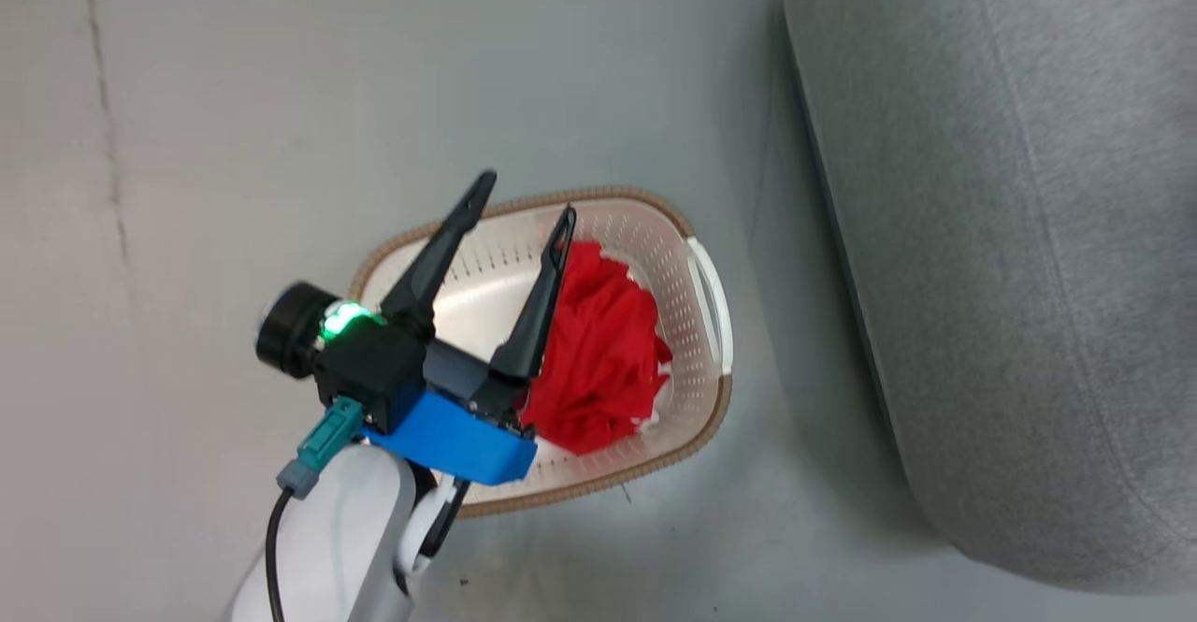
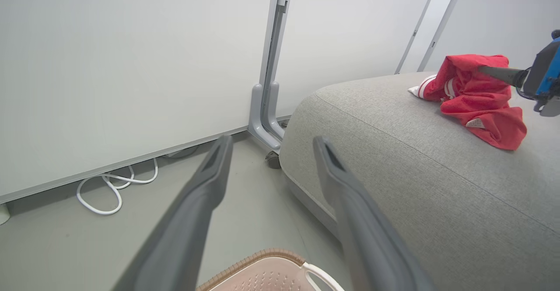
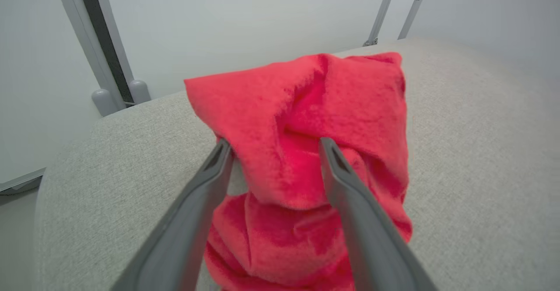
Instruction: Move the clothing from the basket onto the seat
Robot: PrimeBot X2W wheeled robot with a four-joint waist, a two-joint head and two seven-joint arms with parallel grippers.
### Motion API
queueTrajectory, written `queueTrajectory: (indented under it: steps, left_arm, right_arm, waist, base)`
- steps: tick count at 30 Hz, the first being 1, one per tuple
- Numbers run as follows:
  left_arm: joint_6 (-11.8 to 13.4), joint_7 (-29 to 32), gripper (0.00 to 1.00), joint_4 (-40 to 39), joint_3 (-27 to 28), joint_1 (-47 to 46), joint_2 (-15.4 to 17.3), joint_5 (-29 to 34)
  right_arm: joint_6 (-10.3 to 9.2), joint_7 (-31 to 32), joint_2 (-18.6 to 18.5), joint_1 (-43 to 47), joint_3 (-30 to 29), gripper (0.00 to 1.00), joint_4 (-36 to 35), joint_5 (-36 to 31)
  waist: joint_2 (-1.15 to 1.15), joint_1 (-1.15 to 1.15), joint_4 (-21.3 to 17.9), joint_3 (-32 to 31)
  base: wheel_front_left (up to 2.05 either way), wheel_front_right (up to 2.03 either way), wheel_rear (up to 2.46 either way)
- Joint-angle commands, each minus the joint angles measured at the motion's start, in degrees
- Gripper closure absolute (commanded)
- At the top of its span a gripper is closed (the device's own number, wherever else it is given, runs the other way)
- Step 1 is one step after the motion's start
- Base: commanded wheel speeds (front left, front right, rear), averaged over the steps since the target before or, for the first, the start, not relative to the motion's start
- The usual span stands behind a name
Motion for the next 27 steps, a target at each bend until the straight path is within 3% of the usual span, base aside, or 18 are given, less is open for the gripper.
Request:
queueTrajectory:
  steps: [1, 6, 16, 23, 27]
  left_arm:
    - [-0.1, -0.1, 0.0, 1.1, 0.6, 1.7, -0.5, -0.6]
    - [-0.1, -0.1, 0.0, 2.8, 3.9, 6.8, -2.0, -1.6]
    - [-0.1, -0.1, 0.0, 4.3, 12.1, 16.5, -4.4, -1.4]
    - [-0.1, -0.1, 0.0, 4.7, 18.6, 21.5, -5.8, -0.4]
    - [-0.1, -0.1, 0.0, 5.4, 20.8, 23.0, -6.1, -0.2]
  right_arm:
    - [0.01, -0.5, 0.3, 2.6, 1.2, 0.0, -1.3, 0.1]
    - [0.01, -0.9, 4.2, 9.6, 6.3, 0.0, -6.6, 1.2]
    - [0.02, 2.1, 12.1, 29.8, 21.2, 0.0, -25.5, 8.7]
    - [0.01, 6.1, 13.7, 40.8, 29.8, 0.0, -39.3, 10.2]
    - [0.01, 6.8, 14.4, 44.4, 31.6, 0.0, -43.4, 10.1]
  waist:
    - [0.0, 0.0, 1.3, -6.4]
    - [0.0, 0.0, 2.0, -13.5]
    - [0.0, 0.0, 3.8, -24.3]
    - [0.0, 0.0, 5.3, -29.0]
    - [0.0, 0.0, 6.1, -30.5]
  base:
    - [0.0, 0.0, 0.0]
    - [0.0, 0.0, 0.0]
    - [0.0, 0.0, 0.0]
    - [0.0, 0.0, 0.0]
    - [0.0, 0.0, 0.0]
